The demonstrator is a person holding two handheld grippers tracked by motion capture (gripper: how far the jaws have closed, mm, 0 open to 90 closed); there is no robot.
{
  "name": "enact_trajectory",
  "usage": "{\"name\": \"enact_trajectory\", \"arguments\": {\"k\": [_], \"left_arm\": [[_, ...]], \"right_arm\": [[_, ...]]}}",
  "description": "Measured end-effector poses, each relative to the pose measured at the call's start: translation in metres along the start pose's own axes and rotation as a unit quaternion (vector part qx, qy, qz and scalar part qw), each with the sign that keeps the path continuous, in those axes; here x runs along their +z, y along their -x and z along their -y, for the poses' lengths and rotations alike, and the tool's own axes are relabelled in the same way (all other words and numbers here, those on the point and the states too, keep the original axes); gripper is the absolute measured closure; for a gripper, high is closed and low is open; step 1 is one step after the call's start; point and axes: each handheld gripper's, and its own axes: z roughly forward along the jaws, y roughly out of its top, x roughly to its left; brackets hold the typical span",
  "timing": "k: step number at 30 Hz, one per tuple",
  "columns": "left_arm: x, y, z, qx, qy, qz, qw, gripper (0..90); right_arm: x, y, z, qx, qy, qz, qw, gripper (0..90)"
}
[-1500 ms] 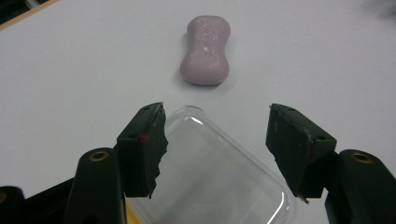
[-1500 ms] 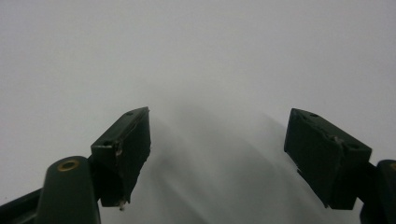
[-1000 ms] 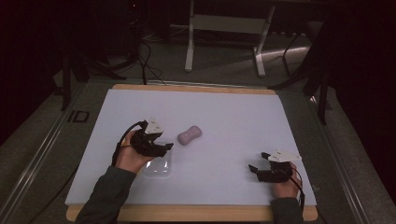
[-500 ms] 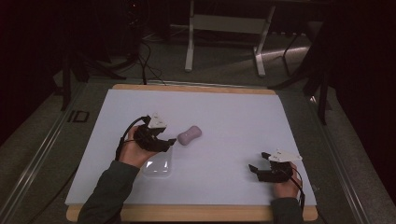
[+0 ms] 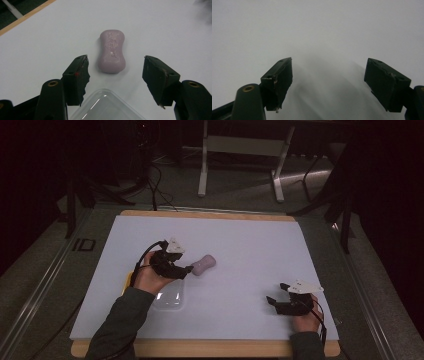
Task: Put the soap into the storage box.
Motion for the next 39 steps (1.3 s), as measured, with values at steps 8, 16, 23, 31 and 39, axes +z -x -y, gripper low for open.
{"name": "enact_trajectory", "arguments": {"k": [8, 16, 23, 31, 39], "left_arm": [[0.007, -0.002, -0.004, -0.001, -0.006, 0.003, 1.0000, 38.0], [0.015, -0.004, -0.012, 0.008, -0.017, 0.002, 0.9998, 38.1], [0.019, -0.007, -0.016, 0.009, -0.016, 0.001, 0.9998, 38.1], [0.024, -0.009, -0.019, 0.010, -0.016, 0.003, 0.9998, 38.0], [0.033, -0.012, -0.019, 0.009, -0.013, 0.000, 0.9999, 38.0]], "right_arm": [[-0.001, 0.000, 0.000, 0.000, 0.002, 0.000, 1.0000, 21.8], [-0.001, 0.000, 0.000, 0.001, 0.004, -0.001, 1.0000, 21.6], [-0.001, 0.000, 0.000, 0.000, 0.004, -0.001, 1.0000, 21.6], [-0.001, 0.000, 0.000, 0.000, 0.005, -0.001, 1.0000, 21.5], [-0.001, 0.000, 0.000, 0.001, 0.005, -0.001, 1.0000, 21.6]]}}
